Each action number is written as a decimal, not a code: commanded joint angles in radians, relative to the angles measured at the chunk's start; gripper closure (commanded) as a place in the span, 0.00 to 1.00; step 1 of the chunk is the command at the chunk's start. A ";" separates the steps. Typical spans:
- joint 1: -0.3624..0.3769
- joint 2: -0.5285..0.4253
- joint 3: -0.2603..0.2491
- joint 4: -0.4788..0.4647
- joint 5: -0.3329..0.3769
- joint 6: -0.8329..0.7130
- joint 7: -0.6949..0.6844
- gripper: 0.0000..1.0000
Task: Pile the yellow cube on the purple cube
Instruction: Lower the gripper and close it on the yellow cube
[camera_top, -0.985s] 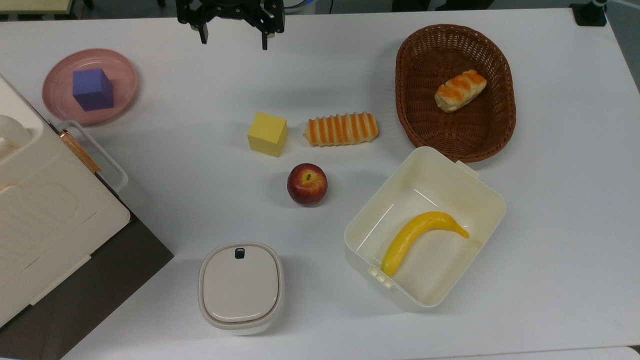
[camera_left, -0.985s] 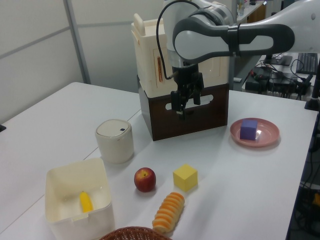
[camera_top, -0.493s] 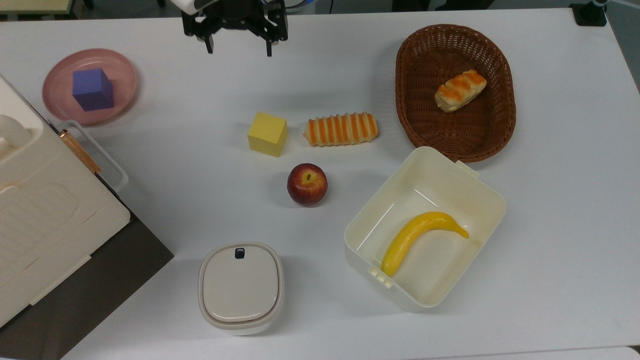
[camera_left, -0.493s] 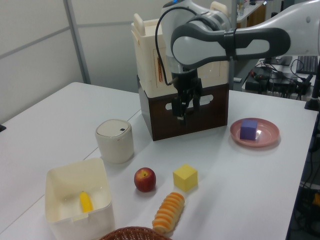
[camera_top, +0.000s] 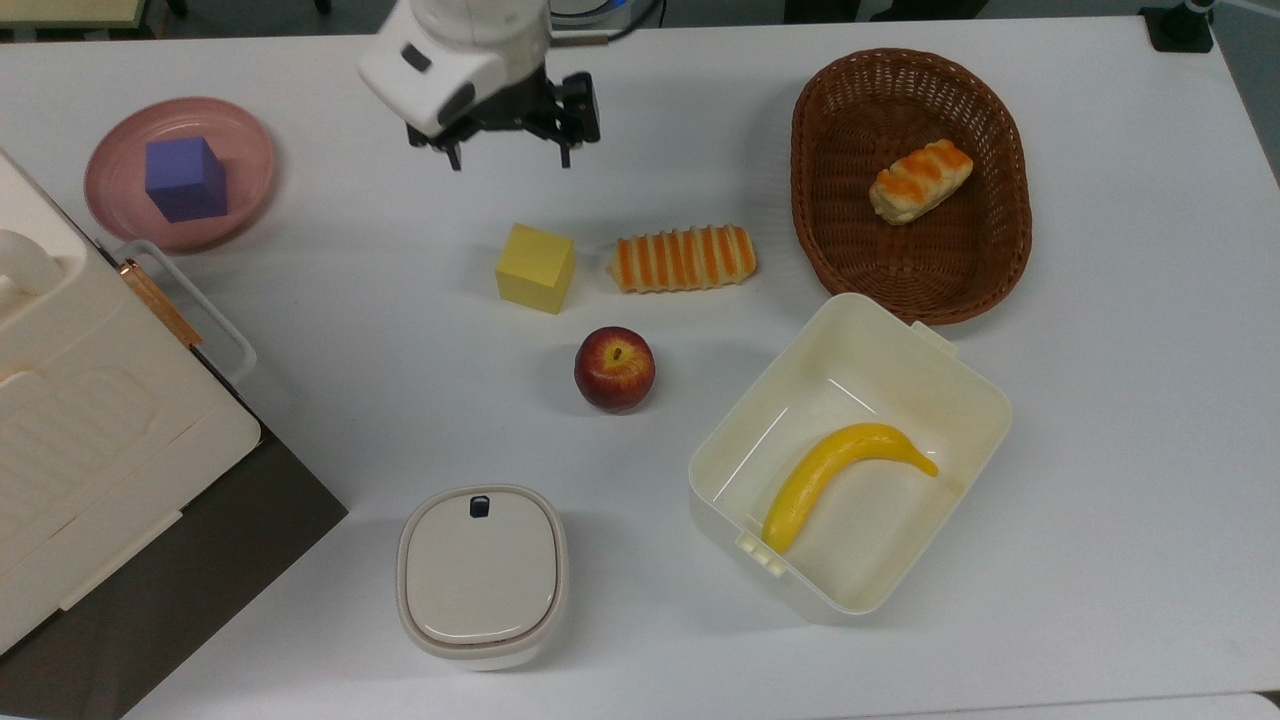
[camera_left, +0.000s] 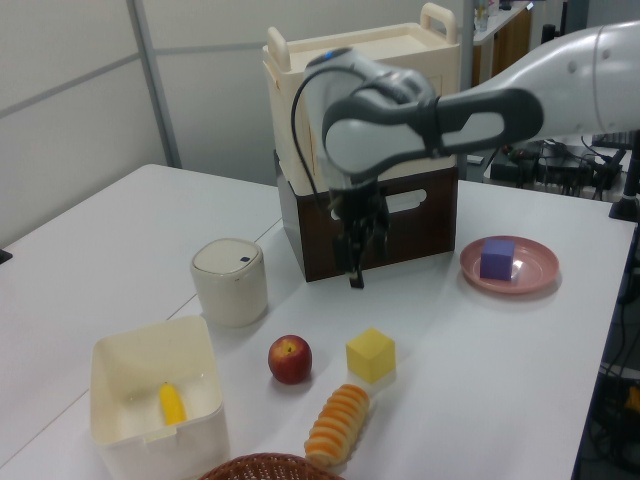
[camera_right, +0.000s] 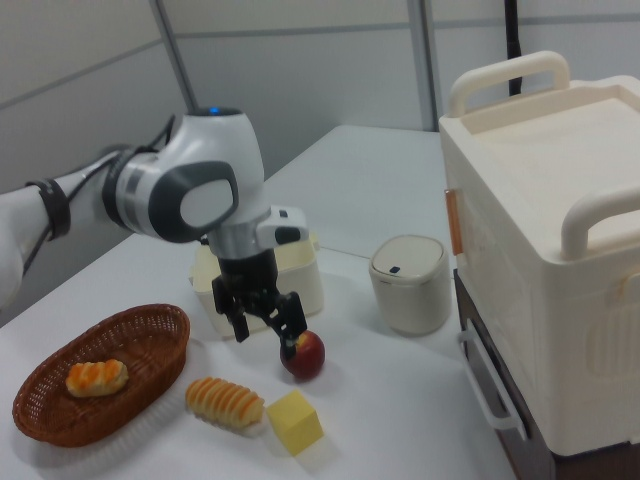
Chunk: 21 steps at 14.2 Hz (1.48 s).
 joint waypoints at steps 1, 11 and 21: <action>0.032 -0.010 -0.011 -0.129 0.015 0.121 0.019 0.00; 0.025 0.123 -0.012 -0.195 0.014 0.311 0.241 0.00; 0.015 0.125 -0.014 -0.196 -0.041 0.294 0.222 0.61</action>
